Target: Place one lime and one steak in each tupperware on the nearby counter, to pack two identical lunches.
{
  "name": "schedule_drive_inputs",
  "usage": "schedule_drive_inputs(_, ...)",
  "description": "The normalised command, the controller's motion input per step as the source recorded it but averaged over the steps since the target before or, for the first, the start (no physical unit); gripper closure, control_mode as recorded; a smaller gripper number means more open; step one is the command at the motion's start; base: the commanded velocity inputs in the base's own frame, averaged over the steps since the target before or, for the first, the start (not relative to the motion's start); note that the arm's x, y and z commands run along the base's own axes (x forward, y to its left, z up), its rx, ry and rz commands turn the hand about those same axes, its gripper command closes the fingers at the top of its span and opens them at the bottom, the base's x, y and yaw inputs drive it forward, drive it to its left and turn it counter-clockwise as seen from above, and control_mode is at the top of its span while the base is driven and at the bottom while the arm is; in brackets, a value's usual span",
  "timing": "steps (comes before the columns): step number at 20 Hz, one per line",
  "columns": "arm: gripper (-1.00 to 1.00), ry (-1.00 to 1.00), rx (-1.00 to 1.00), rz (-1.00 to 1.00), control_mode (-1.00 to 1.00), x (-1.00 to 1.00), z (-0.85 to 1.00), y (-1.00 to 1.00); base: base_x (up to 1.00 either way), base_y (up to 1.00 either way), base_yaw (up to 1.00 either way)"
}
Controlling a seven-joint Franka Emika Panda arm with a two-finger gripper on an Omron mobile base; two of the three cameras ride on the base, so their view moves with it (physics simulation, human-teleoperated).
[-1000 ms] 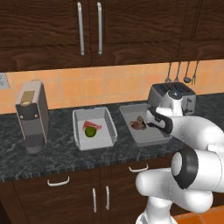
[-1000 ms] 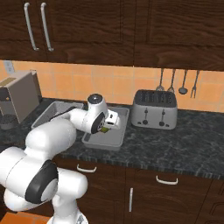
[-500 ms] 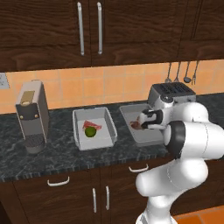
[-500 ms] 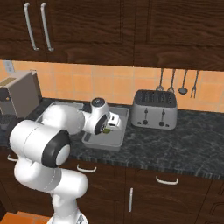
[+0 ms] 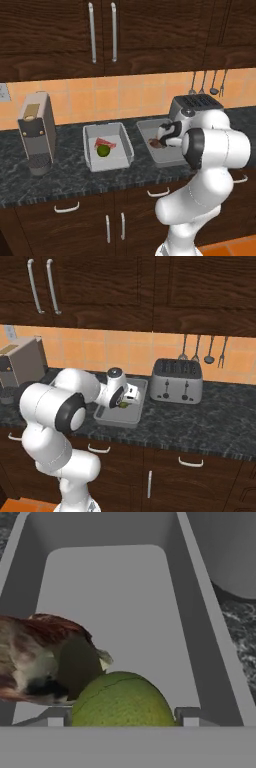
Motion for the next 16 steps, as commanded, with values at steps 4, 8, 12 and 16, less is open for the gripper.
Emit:
schedule_drive_inputs(4, -1.00, 0.00, 0.00, 0.00, -1.00, 0.01, 0.00, 0.00, 0.00, 0.00, 0.00)
schedule_drive_inputs(8, -1.00, -0.02, 0.00, 0.00, -1.00, -0.22, 0.05, -0.20, 0.00, 0.00, 0.00)
schedule_drive_inputs(12, -1.00, -0.33, 0.03, 0.00, -1.00, -0.94, 0.57, -0.73, 0.00, 0.00, 0.00)
schedule_drive_inputs(16, -1.00, -0.49, 0.04, 0.00, -1.00, -0.99, 0.97, -0.66, 0.00, 0.00, 0.00)
